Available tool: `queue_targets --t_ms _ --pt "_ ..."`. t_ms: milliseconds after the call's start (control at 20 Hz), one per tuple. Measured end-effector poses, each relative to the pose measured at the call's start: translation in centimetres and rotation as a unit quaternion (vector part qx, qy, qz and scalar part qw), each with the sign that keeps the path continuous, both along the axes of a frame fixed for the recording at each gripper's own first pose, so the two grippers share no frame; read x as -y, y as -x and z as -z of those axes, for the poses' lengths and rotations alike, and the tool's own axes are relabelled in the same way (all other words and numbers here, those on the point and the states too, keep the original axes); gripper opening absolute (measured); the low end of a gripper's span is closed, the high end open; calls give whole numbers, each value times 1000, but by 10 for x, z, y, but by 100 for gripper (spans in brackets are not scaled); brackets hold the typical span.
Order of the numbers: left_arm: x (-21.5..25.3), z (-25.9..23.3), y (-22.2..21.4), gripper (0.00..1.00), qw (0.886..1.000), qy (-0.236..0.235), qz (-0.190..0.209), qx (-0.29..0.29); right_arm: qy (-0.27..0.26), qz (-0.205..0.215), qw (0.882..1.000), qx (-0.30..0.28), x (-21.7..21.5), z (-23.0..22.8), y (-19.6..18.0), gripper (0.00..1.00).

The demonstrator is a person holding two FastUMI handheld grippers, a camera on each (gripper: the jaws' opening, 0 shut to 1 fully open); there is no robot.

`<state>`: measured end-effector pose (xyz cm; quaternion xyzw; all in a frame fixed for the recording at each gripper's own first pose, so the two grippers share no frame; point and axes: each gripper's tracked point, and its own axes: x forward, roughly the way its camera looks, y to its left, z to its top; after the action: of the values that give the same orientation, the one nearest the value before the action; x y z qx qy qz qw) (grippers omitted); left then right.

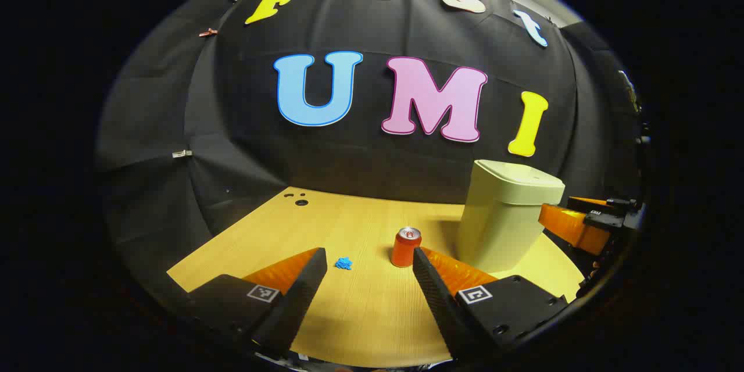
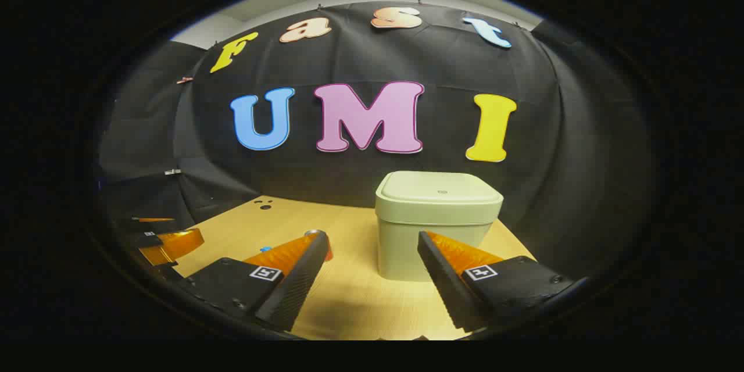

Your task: Press the lid of the desktop garbage bin to open it, pick up the crumpled paper on the desktop and throw it into the bin, then pick up the pop can on the desktop and drop it into the bin, and finally close the garbage bin lid.

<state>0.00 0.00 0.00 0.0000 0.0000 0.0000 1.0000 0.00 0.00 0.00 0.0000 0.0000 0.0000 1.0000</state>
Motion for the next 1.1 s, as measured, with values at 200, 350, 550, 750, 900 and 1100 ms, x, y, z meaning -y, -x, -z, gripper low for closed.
queue_targets --t_ms 200,350,550,750,900,1100 --pt "4 3 -6 96 1000 -3 4 -8 -1 2 1000 -7 5 4 -5 98" --pt "7 7 -10 96 1000 -4 6 -12 -2 3 1000 -10 8 6 -7 98" --pt "12 9 -13 96 1000 -10 8 -17 -6 4 1000 -14 14 10 -9 98" --pt "18 10 -16 96 1000 -21 11 -17 -10 4 1000 -18 18 13 -10 98" --pt "22 13 -17 96 999 -23 14 -20 -11 5 1000 -17 21 13 -10 98" --pt "24 16 -19 96 999 -21 14 -26 -9 4 1000 -20 23 15 -8 98"
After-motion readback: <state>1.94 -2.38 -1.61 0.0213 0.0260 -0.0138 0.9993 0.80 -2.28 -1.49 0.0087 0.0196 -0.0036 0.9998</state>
